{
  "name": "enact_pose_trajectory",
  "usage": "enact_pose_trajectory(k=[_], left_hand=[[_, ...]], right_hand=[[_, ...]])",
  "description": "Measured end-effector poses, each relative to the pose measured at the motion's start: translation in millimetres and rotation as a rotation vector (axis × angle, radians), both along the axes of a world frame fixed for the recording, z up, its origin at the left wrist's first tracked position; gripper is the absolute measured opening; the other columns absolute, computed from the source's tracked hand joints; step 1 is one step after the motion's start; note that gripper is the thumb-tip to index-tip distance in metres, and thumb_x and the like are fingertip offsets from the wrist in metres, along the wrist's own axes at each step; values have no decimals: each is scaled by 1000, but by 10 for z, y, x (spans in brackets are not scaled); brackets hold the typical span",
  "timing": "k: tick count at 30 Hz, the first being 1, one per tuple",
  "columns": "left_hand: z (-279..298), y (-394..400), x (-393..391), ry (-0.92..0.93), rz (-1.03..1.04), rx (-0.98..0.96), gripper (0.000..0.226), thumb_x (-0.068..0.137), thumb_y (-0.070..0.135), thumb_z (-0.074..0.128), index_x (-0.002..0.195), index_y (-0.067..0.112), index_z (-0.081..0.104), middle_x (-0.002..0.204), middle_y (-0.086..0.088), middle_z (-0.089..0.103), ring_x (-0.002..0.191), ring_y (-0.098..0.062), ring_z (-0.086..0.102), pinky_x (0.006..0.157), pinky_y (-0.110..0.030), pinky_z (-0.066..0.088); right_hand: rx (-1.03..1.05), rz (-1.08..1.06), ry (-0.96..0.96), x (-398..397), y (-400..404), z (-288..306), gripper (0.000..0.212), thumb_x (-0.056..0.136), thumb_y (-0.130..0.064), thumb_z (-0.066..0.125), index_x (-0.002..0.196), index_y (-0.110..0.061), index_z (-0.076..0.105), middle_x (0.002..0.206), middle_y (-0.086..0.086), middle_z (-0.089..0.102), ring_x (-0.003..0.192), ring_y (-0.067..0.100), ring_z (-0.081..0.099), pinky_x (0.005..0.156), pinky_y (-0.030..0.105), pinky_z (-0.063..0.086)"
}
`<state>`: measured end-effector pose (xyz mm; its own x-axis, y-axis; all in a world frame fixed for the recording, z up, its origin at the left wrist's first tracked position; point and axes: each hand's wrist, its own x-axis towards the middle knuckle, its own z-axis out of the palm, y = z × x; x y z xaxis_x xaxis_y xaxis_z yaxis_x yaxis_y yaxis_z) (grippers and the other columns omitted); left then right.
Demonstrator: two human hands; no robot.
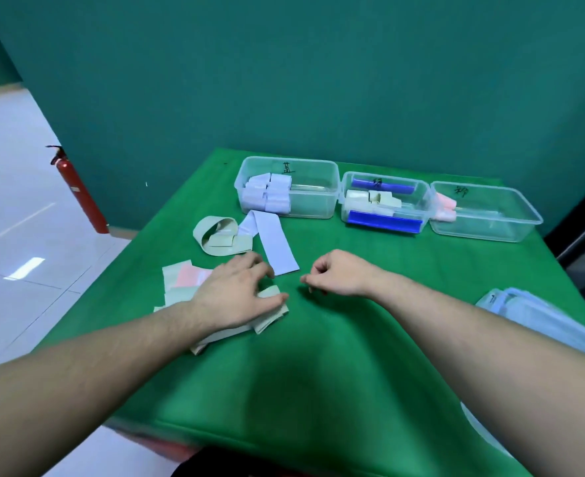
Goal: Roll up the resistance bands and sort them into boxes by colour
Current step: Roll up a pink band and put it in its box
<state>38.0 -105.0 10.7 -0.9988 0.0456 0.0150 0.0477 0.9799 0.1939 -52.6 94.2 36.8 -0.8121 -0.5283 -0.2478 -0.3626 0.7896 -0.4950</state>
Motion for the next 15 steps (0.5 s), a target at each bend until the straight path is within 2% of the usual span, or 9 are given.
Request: enact_pose_trajectory(k=[2,4,8,11,15], left_hand=[[-36,-134,47,80,110,22,50,88,67,36,115,29,56,127,5,47,118,-16,43,99,-39,34],[-75,-278,71,76,258,47,36,95,54,37,114,28,54,128,2,49,119,-19,43,99,-44,32],[-147,-521,87,-112,393,27,38,93,44,49,128,29,48,129,-1,51,120,-23,48,100,-44,41],[-152,-586,46,-137,388,143,42,91,35,58,132,28,54,127,0,62,114,-22,58,97,-36,48],[-147,-553,43,-127,392,130,24,92,34,58,115,34,67,119,7,68,107,-19,61,91,-31,49]], right_hand=[[-10,0,-16,58,-50,-38,33,92,-41,62,85,-10,73,61,-7,61,47,5,45,48,20,35],[-12,1,-37,119,-85,-63,32,92,-41,63,85,-11,73,60,-9,60,47,4,46,47,18,36],[-21,17,-77,226,-141,-56,29,92,-41,63,78,-16,71,62,-9,63,53,8,51,51,18,40],[-33,18,-93,302,-178,-29,28,91,-41,64,75,-19,70,66,-7,66,56,10,54,55,20,43],[-36,10,-93,399,-222,-34,27,91,-40,64,77,-17,71,65,-8,65,53,8,52,52,18,42]])
